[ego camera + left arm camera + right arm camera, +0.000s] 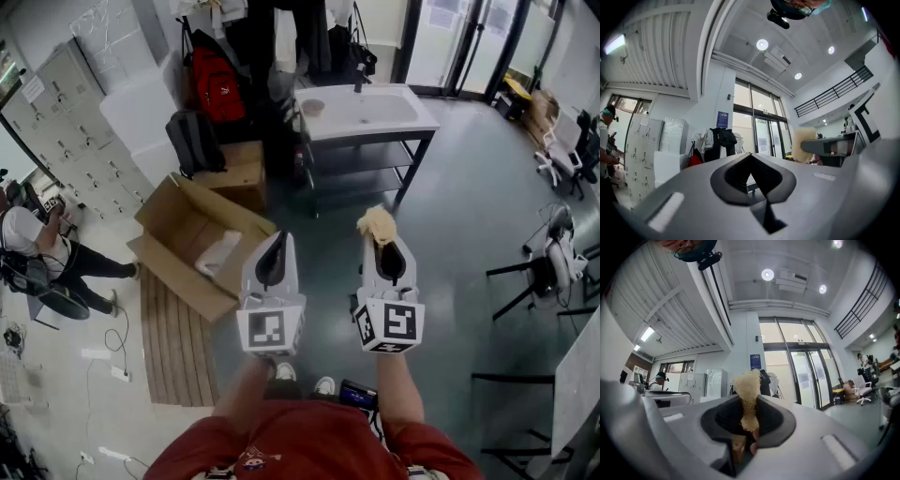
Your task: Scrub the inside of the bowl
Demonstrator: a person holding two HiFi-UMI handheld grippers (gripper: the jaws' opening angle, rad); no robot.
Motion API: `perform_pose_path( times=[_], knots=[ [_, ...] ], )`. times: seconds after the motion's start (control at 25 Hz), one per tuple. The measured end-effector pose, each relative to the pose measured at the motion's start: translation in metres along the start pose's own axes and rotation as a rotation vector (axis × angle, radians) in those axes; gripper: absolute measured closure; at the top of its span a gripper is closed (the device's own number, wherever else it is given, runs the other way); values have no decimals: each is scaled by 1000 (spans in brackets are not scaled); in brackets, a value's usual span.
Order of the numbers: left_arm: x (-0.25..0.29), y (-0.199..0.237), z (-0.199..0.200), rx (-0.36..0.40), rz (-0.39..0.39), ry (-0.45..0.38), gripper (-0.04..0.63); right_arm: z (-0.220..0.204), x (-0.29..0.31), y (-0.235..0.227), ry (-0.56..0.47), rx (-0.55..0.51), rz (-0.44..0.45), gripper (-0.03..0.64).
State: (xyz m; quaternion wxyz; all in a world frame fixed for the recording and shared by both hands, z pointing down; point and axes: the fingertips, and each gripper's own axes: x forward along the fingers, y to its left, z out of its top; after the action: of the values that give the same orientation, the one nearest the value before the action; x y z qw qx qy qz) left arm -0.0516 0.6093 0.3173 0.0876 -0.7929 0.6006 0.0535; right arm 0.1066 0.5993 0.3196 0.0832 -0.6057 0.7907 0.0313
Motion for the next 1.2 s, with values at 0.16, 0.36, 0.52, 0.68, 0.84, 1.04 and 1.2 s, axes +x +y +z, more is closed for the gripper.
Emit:
perform_pose_path(
  times=[0.16, 0.36, 0.52, 0.68, 0.84, 1.04, 1.2],
  knots=[
    [-32, 6, 18, -17, -7, 0, 590, 17, -28, 32, -17, -4, 7, 541],
    [-56, 27, 26, -1, -28, 4, 589, 25, -37, 72, -27, -3, 16, 541],
    [-59, 49, 23, 39, -31, 3, 589, 29, -30, 96, -52, 3, 20, 541],
    [-54, 67, 20, 38, -44, -10, 589, 26, -17, 113, -64, -12, 9, 541],
    [-46, 84, 18, 42, -64, -27, 589, 18, -2, 128, -66, -18, 7, 541],
    [-35, 106, 12, 40, -73, -27, 589, 8, 15, 139, -56, -6, -13, 541],
    [-21, 120, 5, 33, -73, -18, 589, -2, 33, 140, -38, 5, -21, 541]
  ],
)
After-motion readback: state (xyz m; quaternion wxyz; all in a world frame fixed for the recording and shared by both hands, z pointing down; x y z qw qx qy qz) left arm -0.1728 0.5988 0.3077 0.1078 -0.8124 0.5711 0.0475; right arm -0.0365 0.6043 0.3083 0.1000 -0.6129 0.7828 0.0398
